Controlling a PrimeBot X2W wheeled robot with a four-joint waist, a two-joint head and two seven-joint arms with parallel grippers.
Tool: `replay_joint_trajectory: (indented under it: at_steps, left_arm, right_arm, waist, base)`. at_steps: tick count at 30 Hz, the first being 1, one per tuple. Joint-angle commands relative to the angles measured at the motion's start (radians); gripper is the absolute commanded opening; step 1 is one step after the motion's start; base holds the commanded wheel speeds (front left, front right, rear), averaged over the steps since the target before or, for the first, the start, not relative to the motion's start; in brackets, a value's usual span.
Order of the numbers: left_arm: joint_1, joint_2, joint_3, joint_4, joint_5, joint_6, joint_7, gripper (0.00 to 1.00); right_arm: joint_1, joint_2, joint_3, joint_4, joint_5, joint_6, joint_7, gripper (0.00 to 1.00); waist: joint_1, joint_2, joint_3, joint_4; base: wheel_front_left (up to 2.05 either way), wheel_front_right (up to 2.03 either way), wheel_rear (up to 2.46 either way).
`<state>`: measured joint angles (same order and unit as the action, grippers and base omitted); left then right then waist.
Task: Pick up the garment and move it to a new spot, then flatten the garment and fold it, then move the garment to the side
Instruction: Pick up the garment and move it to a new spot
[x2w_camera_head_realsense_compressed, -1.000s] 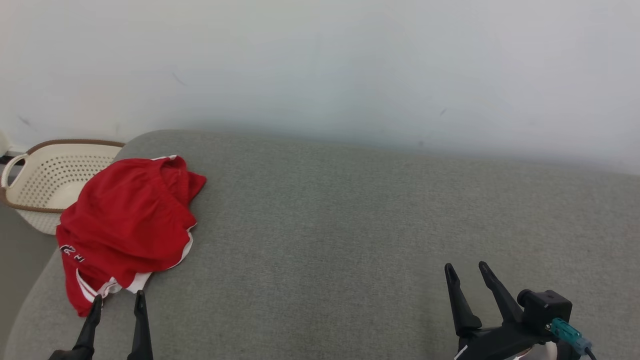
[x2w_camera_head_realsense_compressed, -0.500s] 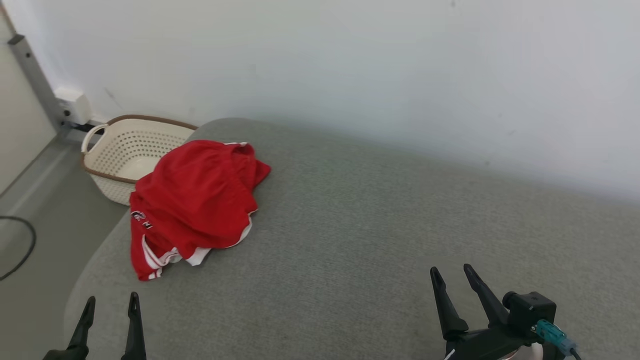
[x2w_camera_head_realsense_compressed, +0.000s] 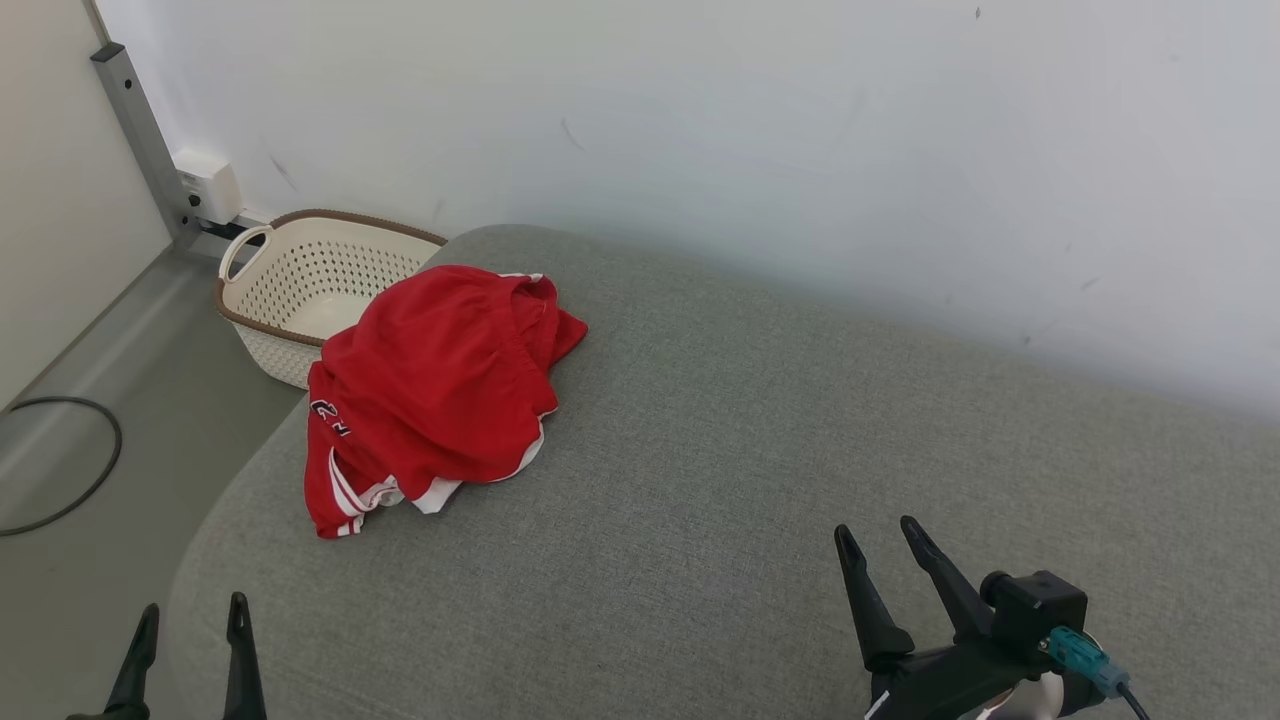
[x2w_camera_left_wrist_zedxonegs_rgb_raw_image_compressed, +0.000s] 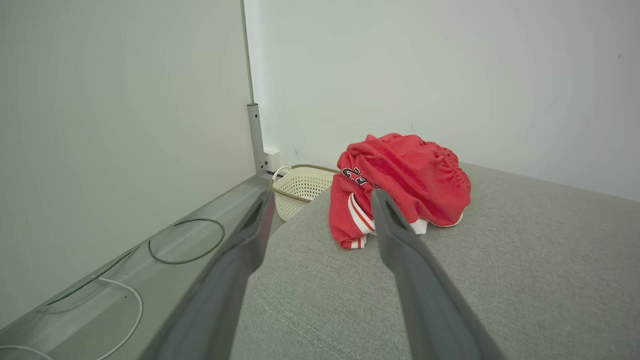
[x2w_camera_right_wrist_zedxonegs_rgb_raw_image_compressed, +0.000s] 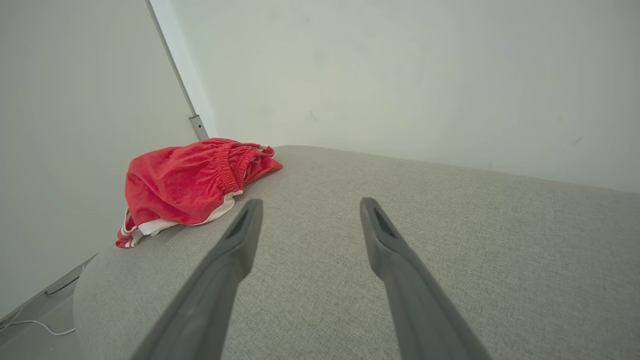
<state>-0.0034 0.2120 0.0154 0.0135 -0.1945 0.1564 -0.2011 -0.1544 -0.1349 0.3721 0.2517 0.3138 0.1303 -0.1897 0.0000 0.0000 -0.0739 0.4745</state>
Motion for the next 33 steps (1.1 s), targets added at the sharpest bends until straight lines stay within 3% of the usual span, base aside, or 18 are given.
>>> replay_joint_trajectory:
  at_steps: [1,8,16,33]
  left_arm:
    - [0.015,0.005,0.001,-0.004,-0.003,0.004,-0.006,1.00]
    - [-0.040,0.031,-0.017,0.007,0.004,-0.017,0.010,1.00]
    - [-0.185,0.067,-0.027,0.023,-0.008,-0.057,0.018,1.00]
    - [-0.526,0.125,-0.013,0.283,-0.068,-0.126,0.014,1.00]
  right_arm:
    - [-0.003,-0.007,0.003,0.003,0.008,0.001,-0.006,1.00]
    - [0.008,-0.008,-0.005,0.007,0.014,0.001,-0.011,1.00]
    - [-0.011,-0.016,-0.003,-0.013,0.007,0.001,0.003,1.00]
    - [-0.085,-0.057,-0.018,-0.074,-0.006,0.001,0.030,1.00]
  waist:
    - [0.0000,0.0000,0.000,0.000]
    - [0.0000,0.0000,-0.002,-0.013]
    - [0.0000,0.0000,0.044,-0.089]
    - [0.0000,0.0000,0.219,-0.280]
  base:
    - [0.00,0.00,0.00]
    - [0.00,0.00,0.00]
    - [0.00,0.00,0.00]
    - [0.00,0.00,0.00]
